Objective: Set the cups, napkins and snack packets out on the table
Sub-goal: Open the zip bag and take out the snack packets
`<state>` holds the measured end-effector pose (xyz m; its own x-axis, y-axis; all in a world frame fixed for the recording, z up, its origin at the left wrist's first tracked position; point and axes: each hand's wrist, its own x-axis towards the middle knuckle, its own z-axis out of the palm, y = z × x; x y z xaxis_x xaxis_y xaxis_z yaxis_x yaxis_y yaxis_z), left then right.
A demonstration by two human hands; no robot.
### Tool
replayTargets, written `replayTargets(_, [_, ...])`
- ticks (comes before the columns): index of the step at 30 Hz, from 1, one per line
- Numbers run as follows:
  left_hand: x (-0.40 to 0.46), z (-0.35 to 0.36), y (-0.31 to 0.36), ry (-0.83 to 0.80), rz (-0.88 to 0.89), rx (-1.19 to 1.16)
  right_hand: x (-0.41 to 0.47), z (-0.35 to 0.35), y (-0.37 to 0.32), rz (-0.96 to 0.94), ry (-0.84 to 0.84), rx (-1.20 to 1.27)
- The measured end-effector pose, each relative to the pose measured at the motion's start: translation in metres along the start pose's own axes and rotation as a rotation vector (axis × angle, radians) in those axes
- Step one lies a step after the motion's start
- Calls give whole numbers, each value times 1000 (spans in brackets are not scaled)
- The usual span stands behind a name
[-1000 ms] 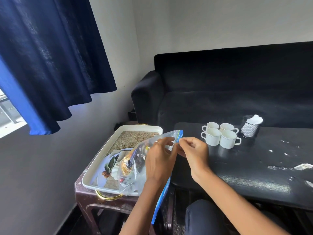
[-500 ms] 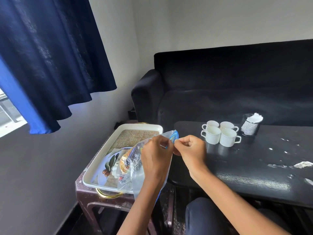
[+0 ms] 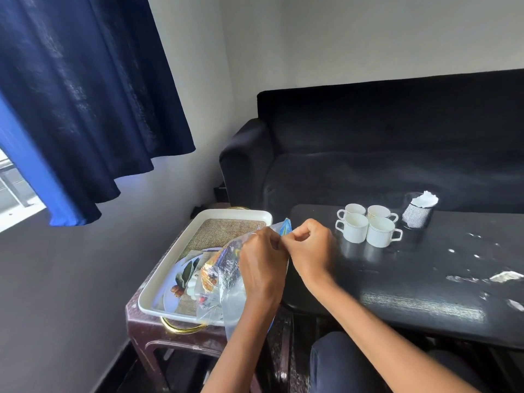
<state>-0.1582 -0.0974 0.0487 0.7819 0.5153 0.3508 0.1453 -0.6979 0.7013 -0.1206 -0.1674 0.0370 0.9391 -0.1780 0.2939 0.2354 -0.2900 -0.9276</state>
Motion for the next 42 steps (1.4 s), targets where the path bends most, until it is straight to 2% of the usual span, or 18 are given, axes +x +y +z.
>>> replayTargets(5, [6, -3, -10, -38, 55, -111, -2, 1, 1, -22, -23, 5])
replayTargets(9, [9, -4, -18, -53, 46, -245, -3, -4, 5, 84, -231, 102])
replayTargets(13, [10, 0, -21, -85, 19, -293, -2, -3, 4, 44, -375, 36])
replayTargets(20, [8, 6, -17, -45, 34, -267, -7, -3, 5, -86, -265, -53])
replayTargets(23, [10, 6, -17, 27, 26, -248, -8, -4, 4, -73, -246, -21])
replayTargets(29, [8, 5, -15, 29, 37, -199, -11, -5, 2, -64, -214, -44])
replayTargets(35, [9, 1, -12, 86, 37, -157, -15, -5, 3, -177, -129, -236])
replayTargets(42, [9, -4, -17, 84, 22, -150, -10, -13, 9, -44, -193, -111])
